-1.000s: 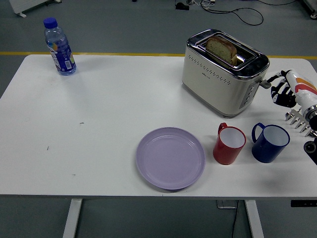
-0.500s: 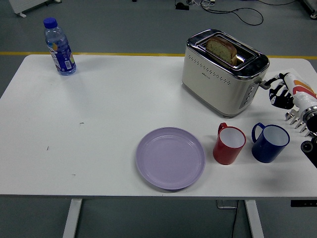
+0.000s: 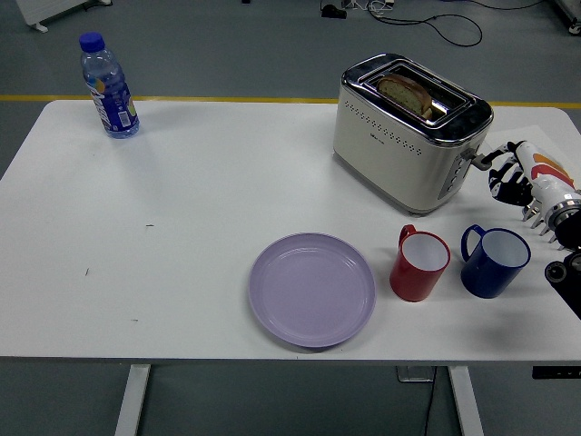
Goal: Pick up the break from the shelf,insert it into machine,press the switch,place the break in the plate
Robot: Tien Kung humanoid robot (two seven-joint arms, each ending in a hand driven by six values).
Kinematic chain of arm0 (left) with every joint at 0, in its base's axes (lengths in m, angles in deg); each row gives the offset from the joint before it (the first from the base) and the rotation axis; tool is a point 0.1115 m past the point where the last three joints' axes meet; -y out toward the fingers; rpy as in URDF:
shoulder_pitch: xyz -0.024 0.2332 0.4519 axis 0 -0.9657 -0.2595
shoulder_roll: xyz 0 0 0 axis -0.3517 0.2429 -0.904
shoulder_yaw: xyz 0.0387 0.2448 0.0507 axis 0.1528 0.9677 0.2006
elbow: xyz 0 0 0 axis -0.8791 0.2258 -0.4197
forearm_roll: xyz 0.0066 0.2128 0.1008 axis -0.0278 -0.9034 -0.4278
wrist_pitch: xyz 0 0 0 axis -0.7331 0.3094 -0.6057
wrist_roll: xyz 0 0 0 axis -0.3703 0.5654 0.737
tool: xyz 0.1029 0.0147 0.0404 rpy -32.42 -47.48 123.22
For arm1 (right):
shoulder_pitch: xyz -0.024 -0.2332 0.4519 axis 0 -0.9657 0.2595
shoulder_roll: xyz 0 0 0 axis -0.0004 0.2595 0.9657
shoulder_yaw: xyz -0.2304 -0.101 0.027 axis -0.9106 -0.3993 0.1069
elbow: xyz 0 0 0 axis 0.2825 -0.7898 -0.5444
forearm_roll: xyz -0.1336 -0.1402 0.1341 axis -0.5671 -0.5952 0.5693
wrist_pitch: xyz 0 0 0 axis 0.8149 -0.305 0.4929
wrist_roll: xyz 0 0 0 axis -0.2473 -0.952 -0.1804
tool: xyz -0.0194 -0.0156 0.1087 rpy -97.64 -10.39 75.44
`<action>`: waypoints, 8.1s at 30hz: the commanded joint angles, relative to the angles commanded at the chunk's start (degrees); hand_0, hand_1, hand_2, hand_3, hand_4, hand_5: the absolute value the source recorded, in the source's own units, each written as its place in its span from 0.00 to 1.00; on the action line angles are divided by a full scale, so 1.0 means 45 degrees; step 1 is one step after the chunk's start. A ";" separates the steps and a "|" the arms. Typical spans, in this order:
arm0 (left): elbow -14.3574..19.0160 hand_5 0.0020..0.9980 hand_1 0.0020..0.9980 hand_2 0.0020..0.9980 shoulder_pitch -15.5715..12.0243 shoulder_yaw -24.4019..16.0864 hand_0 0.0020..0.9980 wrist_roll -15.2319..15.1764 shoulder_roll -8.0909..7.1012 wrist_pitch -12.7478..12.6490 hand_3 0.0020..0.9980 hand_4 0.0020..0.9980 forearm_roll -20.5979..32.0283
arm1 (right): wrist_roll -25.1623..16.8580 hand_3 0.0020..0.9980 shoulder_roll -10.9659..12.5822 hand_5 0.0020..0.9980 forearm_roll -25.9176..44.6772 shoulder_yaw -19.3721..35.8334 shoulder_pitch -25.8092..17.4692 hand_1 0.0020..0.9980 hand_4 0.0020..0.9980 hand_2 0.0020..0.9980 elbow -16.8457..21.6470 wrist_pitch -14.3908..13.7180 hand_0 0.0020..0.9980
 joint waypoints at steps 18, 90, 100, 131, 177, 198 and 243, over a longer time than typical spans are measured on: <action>0.0000 0.93 0.46 0.44 0.0050 -0.0038 0.60 -0.0004 0.0000 0.0002 0.55 0.29 -0.0050 | 0.0141 0.59 -0.0056 0.00 -0.0126 0.0334 0.0015 0.25 0.52 0.34 -0.0165 0.0185 0.26; 0.0000 0.93 0.46 0.43 0.0037 0.0381 0.60 0.0112 0.0000 0.0141 0.55 0.29 0.0356 | 0.0491 0.85 -0.2222 0.41 -0.0713 -0.3419 0.6806 0.75 0.78 0.82 -0.2282 0.0988 0.80; 0.0000 0.93 0.46 0.43 0.0052 0.0403 0.60 0.0115 0.0000 0.0133 0.55 0.29 0.0352 | 0.0976 0.83 -0.3282 0.41 -0.1054 -0.4294 0.7619 0.74 0.78 0.79 -0.4109 0.1403 0.78; 0.0000 0.93 0.45 0.42 -0.0013 0.0160 0.60 0.0127 0.0000 0.0075 0.55 0.29 -0.0043 | 0.1637 0.66 -0.4931 0.33 -0.2110 -0.4610 0.8481 0.50 0.77 0.53 -0.7261 0.1795 0.47; 0.0000 0.92 0.44 0.41 0.0139 0.0319 0.60 0.0118 0.0000 0.0063 0.54 0.29 0.0111 | 0.1918 0.49 -0.5001 0.01 -0.1405 -0.4808 0.8519 0.30 0.57 0.38 -0.7977 0.0066 0.21; 0.0000 0.92 0.44 0.41 0.0014 0.0252 0.60 0.0123 0.0000 0.0105 0.54 0.29 -0.0018 | 0.2431 0.48 -0.3195 0.00 -0.2453 -0.2961 0.7955 0.28 0.56 0.37 -0.4136 -0.0671 0.20; 0.0000 0.93 0.46 0.43 0.0143 -0.0014 0.60 0.0009 0.0000 0.0092 0.55 0.29 -0.0229 | 0.2182 0.48 -0.0775 0.00 0.9178 -0.6428 0.2932 0.26 0.58 0.36 0.6168 -0.1862 0.20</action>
